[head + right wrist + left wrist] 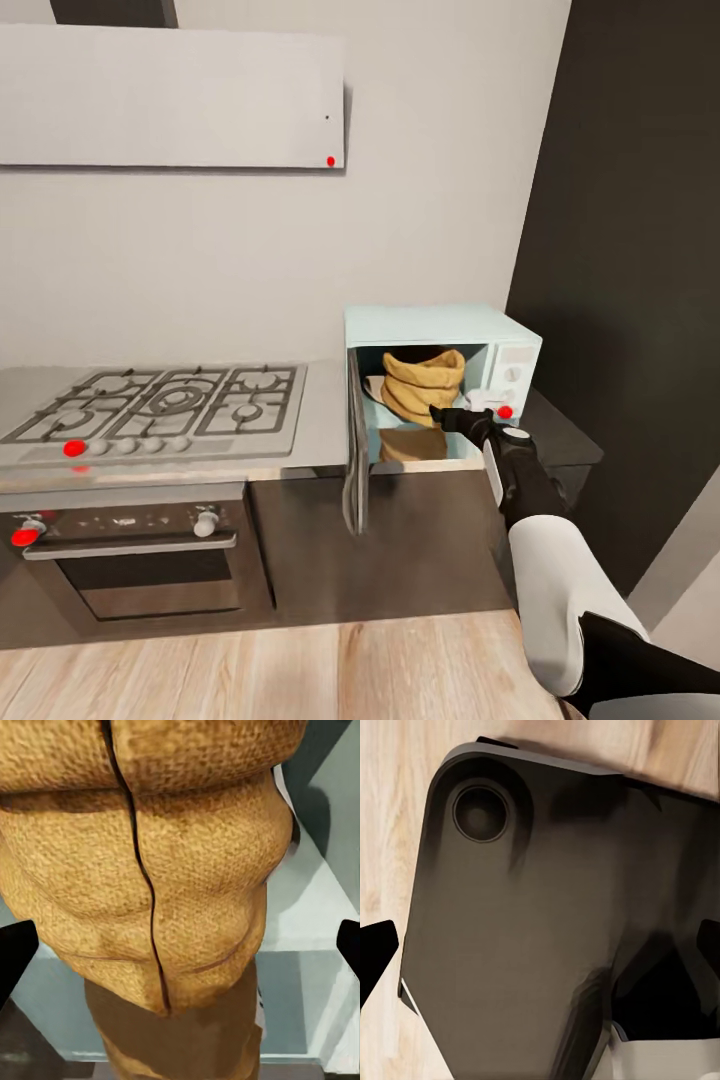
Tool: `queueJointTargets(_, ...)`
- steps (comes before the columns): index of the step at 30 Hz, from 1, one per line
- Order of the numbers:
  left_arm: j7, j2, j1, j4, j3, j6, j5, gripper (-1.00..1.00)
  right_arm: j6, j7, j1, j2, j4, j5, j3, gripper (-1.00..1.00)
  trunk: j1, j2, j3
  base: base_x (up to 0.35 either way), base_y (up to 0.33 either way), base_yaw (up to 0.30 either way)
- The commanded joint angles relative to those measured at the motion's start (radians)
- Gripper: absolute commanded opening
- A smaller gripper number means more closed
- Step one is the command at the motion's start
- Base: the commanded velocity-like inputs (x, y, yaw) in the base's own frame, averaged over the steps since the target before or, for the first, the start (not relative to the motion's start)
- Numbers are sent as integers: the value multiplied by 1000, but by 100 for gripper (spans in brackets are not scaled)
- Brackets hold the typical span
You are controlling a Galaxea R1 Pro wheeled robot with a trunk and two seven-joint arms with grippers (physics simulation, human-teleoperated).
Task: In the kitchen, take the popcorn bag from the countertop, put it into the microwave, and heat it until the popcorn is cooked so the cooked popcorn ends up inside the bag.
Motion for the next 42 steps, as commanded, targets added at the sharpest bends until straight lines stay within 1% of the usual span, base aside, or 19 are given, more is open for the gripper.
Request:
queueJointTargets(1, 1, 0, 0, -1, 0, -2, 5, 100, 3, 10, -1, 2, -2, 10, -6, 100, 1, -1, -1, 292, 0, 0)
queueJointTargets(10, 1, 0, 0, -1, 0, -2, 5, 100, 3, 9, -1, 7, 1, 11, -6, 100, 1, -1, -1, 292, 0, 0)
queueJointTargets(17, 1, 0, 0, -1, 0, -2, 5, 100, 3, 8, -1, 12, 28, 12, -5, 100, 1, -1, -1, 288, 0, 0)
queueJointTargets(23, 1, 0, 0, -1, 0, -2, 5, 100, 3, 8, -1, 14, 35, 12, -3, 100, 1, -1, -1, 181, 0, 0)
queueJointTargets(29, 1, -2, 0, -1, 1, -2, 5, 100, 3, 9, -1, 13, 36, 12, -3, 100, 1, -1, -1, -25, -12, 0)
queueJointTargets(37, 2, -3, 0, -1, 3, -3, 5, 100, 5, 9, -1, 10, 36, 15, -4, 100, 1, -1, -1, -282, -81, 0)
queueJointTargets(42, 2, -3, 0, -1, 3, -2, 5, 100, 13, 10, -1, 3, 34, 19, -4, 100, 1, -1, -1, -303, -86, 0)
